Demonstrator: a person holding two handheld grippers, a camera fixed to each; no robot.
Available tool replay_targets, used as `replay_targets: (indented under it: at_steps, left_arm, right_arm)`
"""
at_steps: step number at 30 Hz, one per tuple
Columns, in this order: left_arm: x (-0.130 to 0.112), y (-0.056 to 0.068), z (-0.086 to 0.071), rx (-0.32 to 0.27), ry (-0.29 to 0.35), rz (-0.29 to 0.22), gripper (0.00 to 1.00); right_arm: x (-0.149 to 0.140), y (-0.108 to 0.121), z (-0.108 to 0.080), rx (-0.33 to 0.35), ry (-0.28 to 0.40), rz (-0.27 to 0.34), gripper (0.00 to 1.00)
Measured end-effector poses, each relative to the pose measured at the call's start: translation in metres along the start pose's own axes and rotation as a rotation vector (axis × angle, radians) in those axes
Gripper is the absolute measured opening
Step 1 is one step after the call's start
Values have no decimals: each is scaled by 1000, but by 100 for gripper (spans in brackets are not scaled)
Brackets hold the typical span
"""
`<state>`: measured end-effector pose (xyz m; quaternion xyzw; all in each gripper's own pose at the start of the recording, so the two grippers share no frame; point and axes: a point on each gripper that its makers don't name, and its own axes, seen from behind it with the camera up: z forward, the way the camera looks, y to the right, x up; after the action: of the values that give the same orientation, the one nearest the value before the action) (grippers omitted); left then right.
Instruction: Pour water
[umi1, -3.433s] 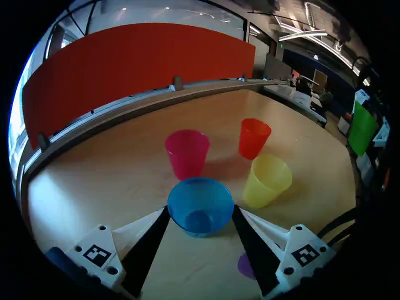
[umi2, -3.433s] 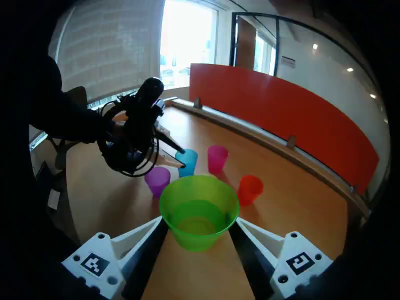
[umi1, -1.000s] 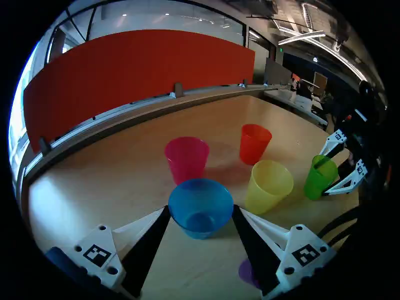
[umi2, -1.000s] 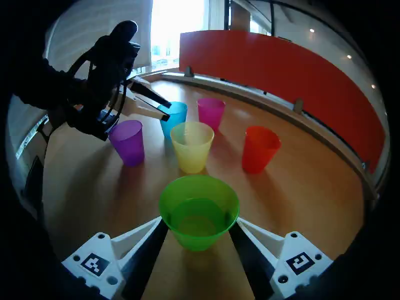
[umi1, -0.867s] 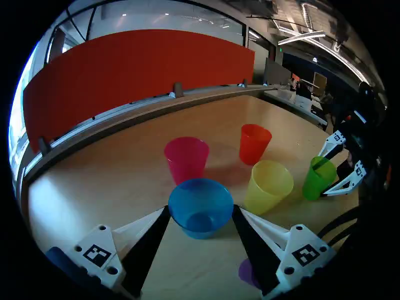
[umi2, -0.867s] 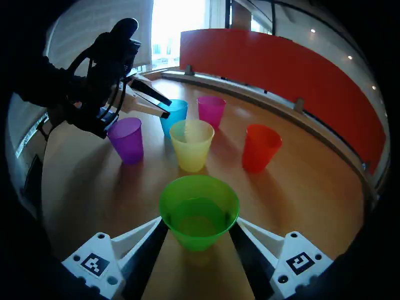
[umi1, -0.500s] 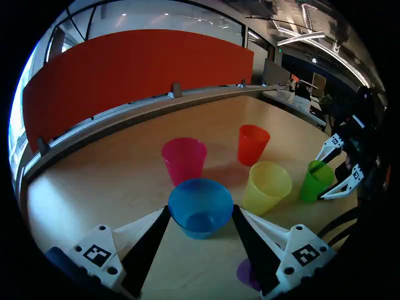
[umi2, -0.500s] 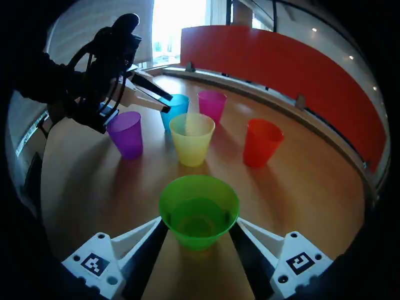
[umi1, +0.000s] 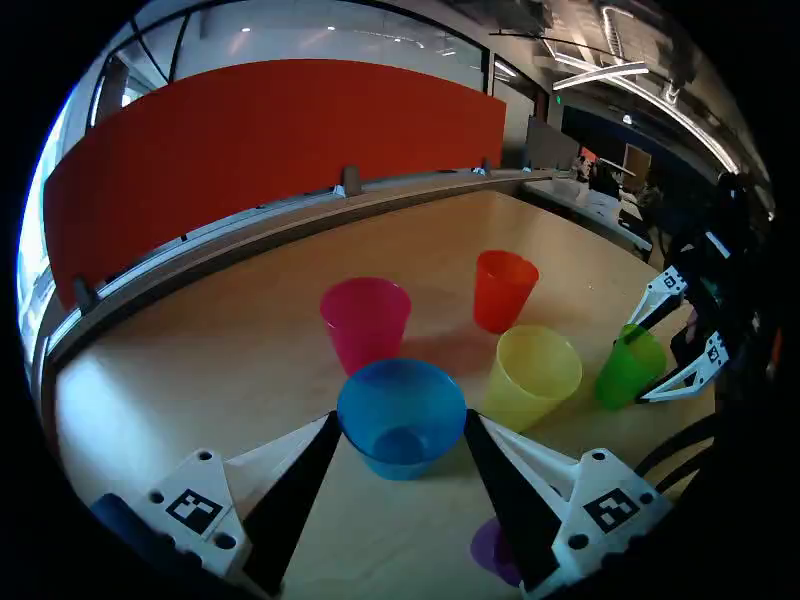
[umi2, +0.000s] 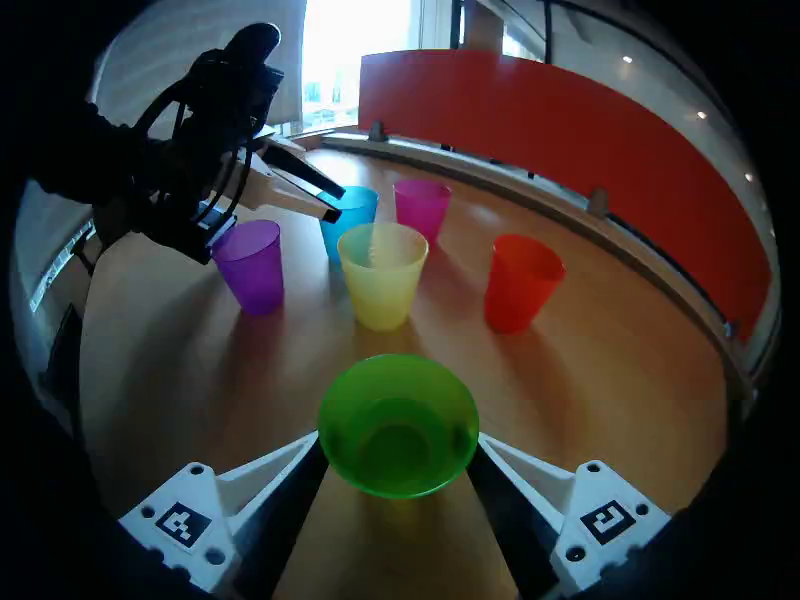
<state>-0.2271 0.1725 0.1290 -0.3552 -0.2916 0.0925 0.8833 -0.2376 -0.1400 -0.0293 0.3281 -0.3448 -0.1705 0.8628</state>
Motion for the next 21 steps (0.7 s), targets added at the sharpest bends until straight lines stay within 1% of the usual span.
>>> replay_targets:
  at_steps: [4, 9, 15, 18, 21]
  left_arm:
    - [3, 0, -1, 0, 9, -9, 91]
    - [3, -2, -2, -3, 12, -24, 91]
    - [-7, -2, 0, -1, -5, -15, 91]
    - [-10, -2, -1, -1, -19, -13, 91]
    - [-9, 2, -3, -16, -25, -21, 91]
  right_arm:
    - [0, 1, -3, -10, -1, -8, 100]
    - [2, 2, -7, -21, 2, 0, 100]
    - [8, 2, -13, -25, 16, 16, 100]
    - [11, 2, -17, -26, 20, 12, 100]
    - [14, 2, -21, -29, 24, 2, 100]
